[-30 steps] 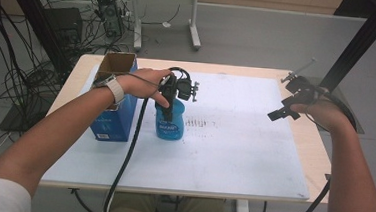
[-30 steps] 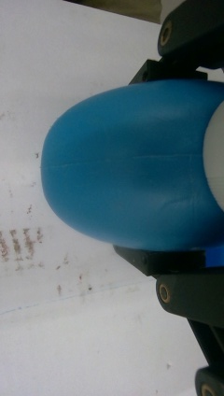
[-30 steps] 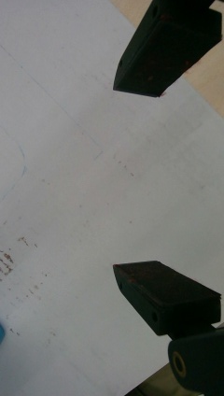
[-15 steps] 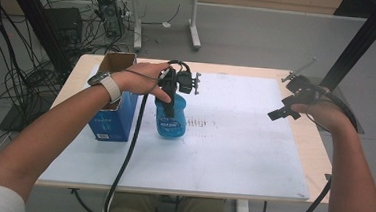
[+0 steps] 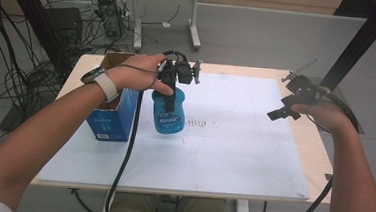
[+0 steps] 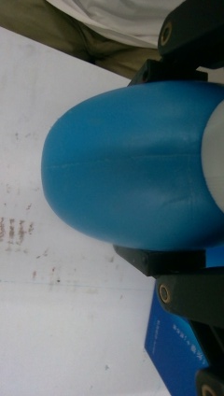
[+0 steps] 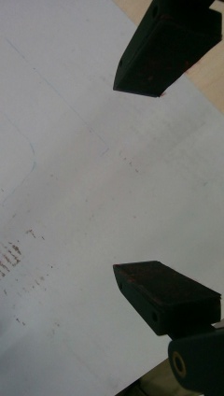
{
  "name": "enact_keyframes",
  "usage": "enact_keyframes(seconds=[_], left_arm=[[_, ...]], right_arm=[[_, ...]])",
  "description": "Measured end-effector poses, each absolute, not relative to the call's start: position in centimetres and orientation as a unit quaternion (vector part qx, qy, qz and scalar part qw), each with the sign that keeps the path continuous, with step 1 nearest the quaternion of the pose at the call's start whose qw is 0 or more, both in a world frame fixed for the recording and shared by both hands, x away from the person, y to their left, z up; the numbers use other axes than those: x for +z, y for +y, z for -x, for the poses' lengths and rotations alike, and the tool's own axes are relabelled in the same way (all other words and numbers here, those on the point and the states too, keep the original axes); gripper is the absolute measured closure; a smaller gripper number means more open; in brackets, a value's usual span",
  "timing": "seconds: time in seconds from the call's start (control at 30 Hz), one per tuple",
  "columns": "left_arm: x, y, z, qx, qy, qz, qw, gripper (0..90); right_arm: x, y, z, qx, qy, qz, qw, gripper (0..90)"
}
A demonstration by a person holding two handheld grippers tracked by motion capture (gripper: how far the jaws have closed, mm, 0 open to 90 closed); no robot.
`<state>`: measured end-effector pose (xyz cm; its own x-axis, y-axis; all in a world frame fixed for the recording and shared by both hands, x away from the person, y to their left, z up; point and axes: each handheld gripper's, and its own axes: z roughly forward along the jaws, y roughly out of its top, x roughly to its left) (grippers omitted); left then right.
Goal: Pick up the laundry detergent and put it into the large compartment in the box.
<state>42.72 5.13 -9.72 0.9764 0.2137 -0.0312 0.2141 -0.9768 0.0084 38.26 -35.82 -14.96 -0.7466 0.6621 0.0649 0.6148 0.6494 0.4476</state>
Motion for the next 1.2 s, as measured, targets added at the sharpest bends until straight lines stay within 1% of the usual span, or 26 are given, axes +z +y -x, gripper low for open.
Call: enact_keyframes(seconds=[0.2, 0.33, 0.37, 0.4, 0.43, 0.47, 0.53, 0.57, 0.7, 0.73, 0.77, 1.0, 1.07, 1.2], left_arm=[[-8.5, 4.6, -42.2, -0.01, 0.14, -0.99, -0.017, 37.7], [-7.2, 4.9, -41.9, -0.008, 0.186, -0.982, -0.018, 37.7], [-7.2, 4.9, -41.9, -0.008, 0.186, -0.982, -0.018, 37.6], [-6.9, 4.9, -41.8, -0.006, 0.193, -0.981, -0.021, 37.6], [-6.3, 4.9, -41.7, -0.004, 0.213, -0.977, -0.024, 37.6], [-6.3, 4.9, -41.7, -0.004, 0.213, -0.977, -0.024, 37.7], [-5.2, 5.5, -41.6, -0.001, 0.247, -0.969, -0.016, 37.6], [-5.2, 5.5, -41.6, -0.001, 0.247, -0.969, -0.016, 37.6], [-4.0, 6.1, -41.3, 0.004, 0.288, -0.958, -0.007, 37.6], [-4.0, 6.1, -41.3, 0.004, 0.288, -0.958, -0.007, 37.6], [-3.5, 6.2, -41.2, 0.006, 0.307, -0.952, -0.005, 37.6], [-2.5, 6.6, -41.2, 0.004, 0.332, -0.943, 0.0, 37.6], [-2.0, 7.2, -41.3, 0.001, 0.351, -0.936, 0.01, 37.6], [-1.6, 7.5, -41.3, 0.003, 0.368, -0.93, 0.013, 37.5]], right_arm=[[-14.7, -35.7, -38.1, 0.23, 0.908, -0.347, 0.055, 10.9], [-14.4, -35.7, -38.0, 0.233, 0.908, -0.343, 0.058, 10.9], [-14.4, -35.7, -38.0, 0.234, 0.908, -0.343, 0.058, 10.9], [-14.4, -35.7, -38.0, 0.234, 0.908, -0.343, 0.058, 10.9], [-14.3, -35.7, -37.9, 0.234, 0.909, -0.341, 0.059, 10.8], [-14.3, -35.7, -37.9, 0.234, 0.909, -0.341, 0.059, 10.8], [-14.1, -35.6, -37.9, 0.238, 0.909, -0.337, 0.061, 10.9], [-14.1, -35.6, -37.9, 0.238, 0.909, -0.337, 0.061, 10.9], [-14.0, -35.5, -37.8, 0.241, 0.909, -0.333, 0.063, 10.9], [-14.0, -35.5, -37.8, 0.241, 0.909, -0.333, 0.063, 10.9], [-13.9, -35.4, -37.9, 0.24, 0.911, -0.329, 0.063, 10.9], [-13.6, -35.1, -37.9, 0.241, 0.912, -0.324, 0.064, 10.9], [-13.5, -35.0, -37.9, 0.242, 0.913, -0.322, 0.065, 10.9], [-13.5, -35.0, -37.8, 0.242, 0.914, -0.318, 0.065, 10.9]])
